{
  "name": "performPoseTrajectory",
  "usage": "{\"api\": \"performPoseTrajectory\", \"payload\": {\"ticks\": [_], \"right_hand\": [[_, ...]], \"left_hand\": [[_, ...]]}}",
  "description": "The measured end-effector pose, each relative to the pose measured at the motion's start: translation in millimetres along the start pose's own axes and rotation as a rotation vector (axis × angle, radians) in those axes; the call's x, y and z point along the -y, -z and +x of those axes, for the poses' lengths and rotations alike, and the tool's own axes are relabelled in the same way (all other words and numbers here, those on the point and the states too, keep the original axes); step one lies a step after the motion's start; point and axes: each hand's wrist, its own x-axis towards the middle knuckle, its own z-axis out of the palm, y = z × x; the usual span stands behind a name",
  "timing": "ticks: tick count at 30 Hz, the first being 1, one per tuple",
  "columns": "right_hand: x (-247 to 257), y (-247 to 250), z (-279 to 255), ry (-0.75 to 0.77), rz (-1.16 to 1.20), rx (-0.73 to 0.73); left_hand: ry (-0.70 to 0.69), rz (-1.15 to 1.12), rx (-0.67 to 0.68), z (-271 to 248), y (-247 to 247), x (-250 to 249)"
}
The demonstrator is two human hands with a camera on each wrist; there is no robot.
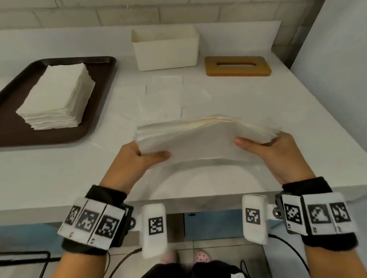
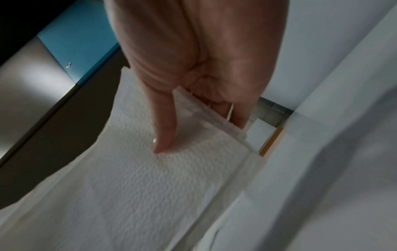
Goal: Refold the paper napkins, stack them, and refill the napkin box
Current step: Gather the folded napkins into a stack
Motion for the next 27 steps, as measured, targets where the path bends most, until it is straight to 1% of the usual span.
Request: {"api": "performPoseTrajectory", "payload": {"ticks": [4, 7, 10, 12, 14, 17, 18, 19, 22, 25, 27], "right_hand": [[-12.1, -11.8, -2.5, -0.051, -0.066, 0.137], [-16.2, -16.0, -4.0, -0.056, -0.109, 0.167], [-16.7, -16.8, -3.5, -0.07, -0.084, 0.192], [-20.2, -16.3, -0.7, -0.094, -0.031, 0.187], [-24.8, -16.0, 0.5, -0.114, -0.005, 0.171], [-29.1, -13.9, 0.0, -0.133, -0.084, 0.172], [-27.8, -14.2, -1.2, -0.13, -0.077, 0.174], [-26.6, -14.7, -1.6, -0.108, -0.054, 0.176], [-24.7, -16.6, -0.7, -0.075, 0.016, 0.12], [-25.7, -20.5, -1.0, -0.136, 0.066, 0.135], [-25.5, -23.7, 0.0, -0.145, 0.086, 0.104]], "left_hand": [[0.008, 0.07, -0.041, -9.9, 11.2, 11.8], [-0.035, 0.108, -0.039, -8.5, 15.2, 18.6], [-0.047, 0.058, -0.018, -5.8, 16.0, 22.1], [-0.073, 0.005, -0.011, -2.3, 15.9, 25.0], [-0.075, -0.098, 0.003, 0.8, 16.4, 28.6], [-0.059, -0.17, 0.043, 1.5, 14.5, 32.0], [-0.061, -0.184, 0.051, 1.6, 12.9, 33.1], [-0.073, -0.195, 0.047, 1.5, 11.6, 33.6], [-0.105, -0.214, 0.011, 2.6, 10.3, 35.6], [-0.071, -0.249, 0.023, 1.3, 10.1, 36.3], [-0.064, -0.247, -0.028, 1.6, 7.5, 35.2]]}}
